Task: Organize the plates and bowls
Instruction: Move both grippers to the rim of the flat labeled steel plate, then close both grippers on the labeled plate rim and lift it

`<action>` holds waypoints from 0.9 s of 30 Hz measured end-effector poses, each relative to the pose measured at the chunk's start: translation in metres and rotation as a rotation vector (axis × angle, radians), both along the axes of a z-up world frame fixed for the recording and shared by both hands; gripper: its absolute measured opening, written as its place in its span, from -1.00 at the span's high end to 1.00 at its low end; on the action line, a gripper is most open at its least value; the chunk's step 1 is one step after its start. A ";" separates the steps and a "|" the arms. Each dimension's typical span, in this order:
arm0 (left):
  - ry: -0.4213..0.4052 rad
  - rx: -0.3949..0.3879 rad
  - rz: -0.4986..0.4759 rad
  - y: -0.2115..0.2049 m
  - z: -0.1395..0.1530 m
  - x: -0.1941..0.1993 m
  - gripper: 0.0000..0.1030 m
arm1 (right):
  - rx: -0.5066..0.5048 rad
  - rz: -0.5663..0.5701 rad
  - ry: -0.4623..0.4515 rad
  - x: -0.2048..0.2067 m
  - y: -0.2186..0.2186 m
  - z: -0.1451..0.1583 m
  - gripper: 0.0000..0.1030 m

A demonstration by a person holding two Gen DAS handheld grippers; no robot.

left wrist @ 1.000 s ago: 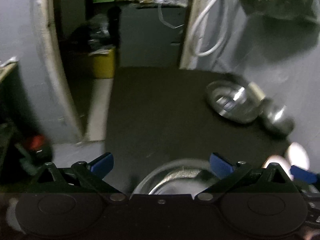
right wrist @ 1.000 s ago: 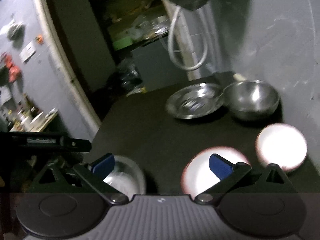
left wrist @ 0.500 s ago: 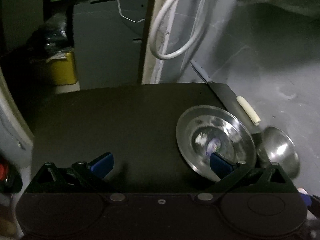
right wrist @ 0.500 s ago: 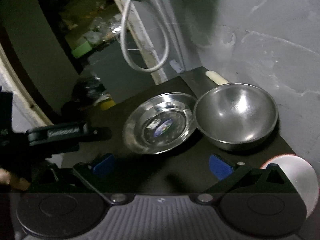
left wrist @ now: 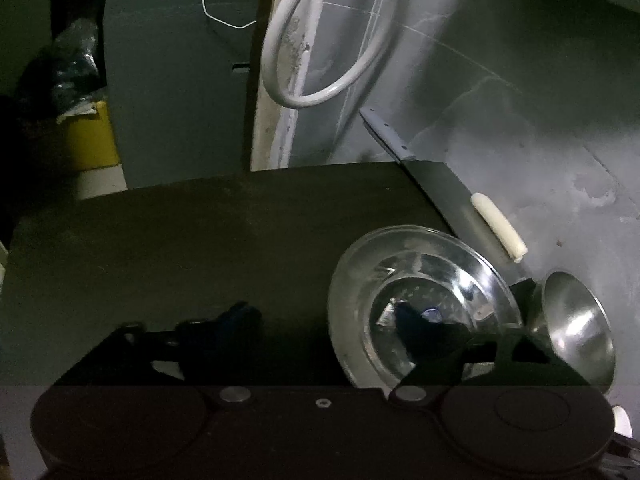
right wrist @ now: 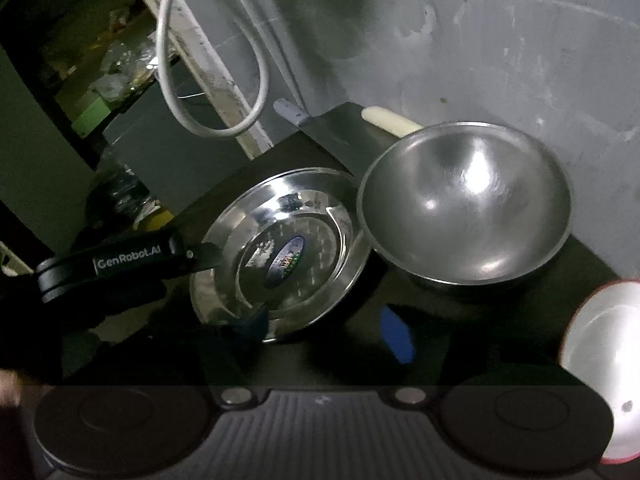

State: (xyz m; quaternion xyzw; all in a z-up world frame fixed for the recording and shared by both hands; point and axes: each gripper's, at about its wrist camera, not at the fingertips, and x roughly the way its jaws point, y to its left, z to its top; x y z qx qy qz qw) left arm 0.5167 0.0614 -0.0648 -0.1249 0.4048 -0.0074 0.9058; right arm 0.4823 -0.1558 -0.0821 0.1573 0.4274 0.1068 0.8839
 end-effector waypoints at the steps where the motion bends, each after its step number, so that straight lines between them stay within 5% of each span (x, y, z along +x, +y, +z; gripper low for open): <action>1: 0.007 0.006 -0.003 -0.002 0.000 0.000 -0.29 | -0.003 -0.002 0.005 0.001 0.001 -0.001 -0.17; 3: 0.025 0.017 -0.018 -0.005 -0.002 0.001 0.14 | -0.014 0.001 0.005 0.003 0.004 -0.003 0.02; 9: 0.045 -0.025 -0.061 -0.006 -0.007 -0.001 0.56 | 0.005 0.013 0.000 0.002 0.003 -0.003 0.43; 27: -0.027 0.009 -0.010 0.000 0.027 -0.089 0.55 | 0.040 0.155 -0.088 -0.051 -0.002 0.025 0.46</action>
